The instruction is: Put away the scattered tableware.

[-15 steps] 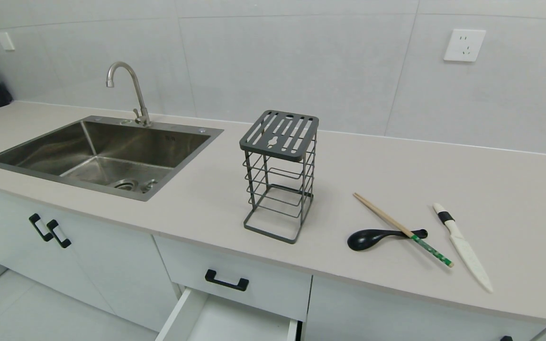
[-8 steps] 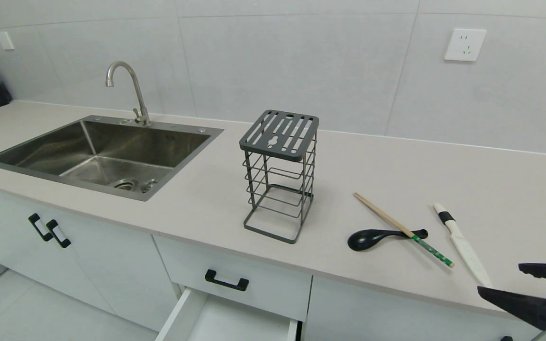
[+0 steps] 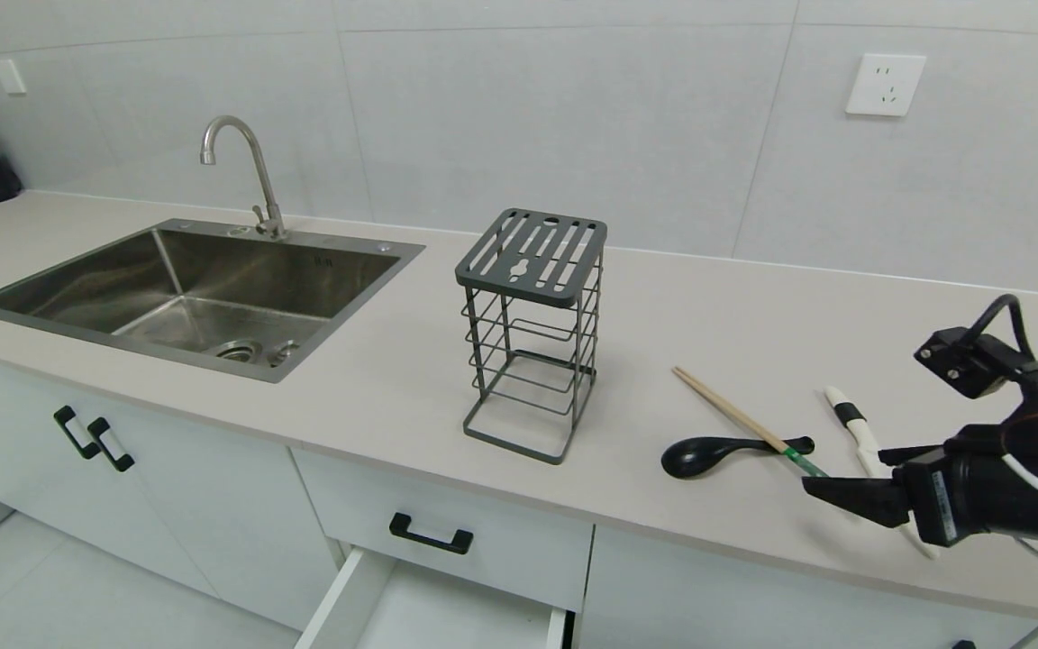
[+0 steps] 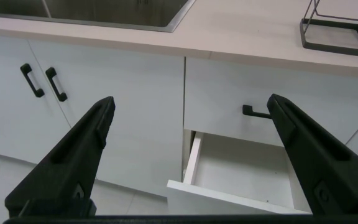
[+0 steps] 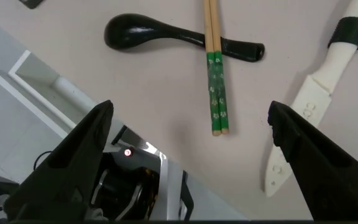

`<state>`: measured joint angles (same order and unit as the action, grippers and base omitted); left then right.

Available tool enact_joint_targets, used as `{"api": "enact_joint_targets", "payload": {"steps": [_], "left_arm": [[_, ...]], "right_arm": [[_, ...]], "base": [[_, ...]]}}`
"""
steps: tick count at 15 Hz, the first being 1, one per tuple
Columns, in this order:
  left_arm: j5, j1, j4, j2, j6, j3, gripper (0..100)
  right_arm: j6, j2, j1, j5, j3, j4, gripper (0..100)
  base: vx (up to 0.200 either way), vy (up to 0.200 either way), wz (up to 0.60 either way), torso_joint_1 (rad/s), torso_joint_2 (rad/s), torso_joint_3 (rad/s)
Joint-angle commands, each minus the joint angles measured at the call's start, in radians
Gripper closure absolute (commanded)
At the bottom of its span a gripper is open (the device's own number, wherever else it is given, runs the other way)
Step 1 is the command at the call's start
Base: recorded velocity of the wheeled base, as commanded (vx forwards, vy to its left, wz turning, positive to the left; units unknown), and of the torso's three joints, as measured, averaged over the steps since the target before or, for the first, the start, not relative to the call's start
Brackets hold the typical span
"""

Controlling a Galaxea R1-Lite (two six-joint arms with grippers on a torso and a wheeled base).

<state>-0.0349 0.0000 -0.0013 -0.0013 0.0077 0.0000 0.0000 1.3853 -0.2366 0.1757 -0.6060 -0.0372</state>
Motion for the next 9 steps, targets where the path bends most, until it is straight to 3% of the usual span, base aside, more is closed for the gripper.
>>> {"api": "enact_joint_targets", "payload": {"steps": [1, 9], "left_arm": [[0.000, 0.000, 0.000, 0.001, 0.000, 0.000, 0], [0.000, 0.000, 0.000, 0.001, 0.000, 0.000, 0]], "right_arm": [[-0.002, 0.078, 0.002, -0.018, 0.000, -0.007, 0], [-0.006, 0.187, -0.003, -0.045, -0.008, -0.056, 0]], "base": [[0.000, 0.000, 0.00, 0.000, 0.00, 0.000], [0.000, 0.000, 0.00, 0.000, 0.00, 0.000]]}}
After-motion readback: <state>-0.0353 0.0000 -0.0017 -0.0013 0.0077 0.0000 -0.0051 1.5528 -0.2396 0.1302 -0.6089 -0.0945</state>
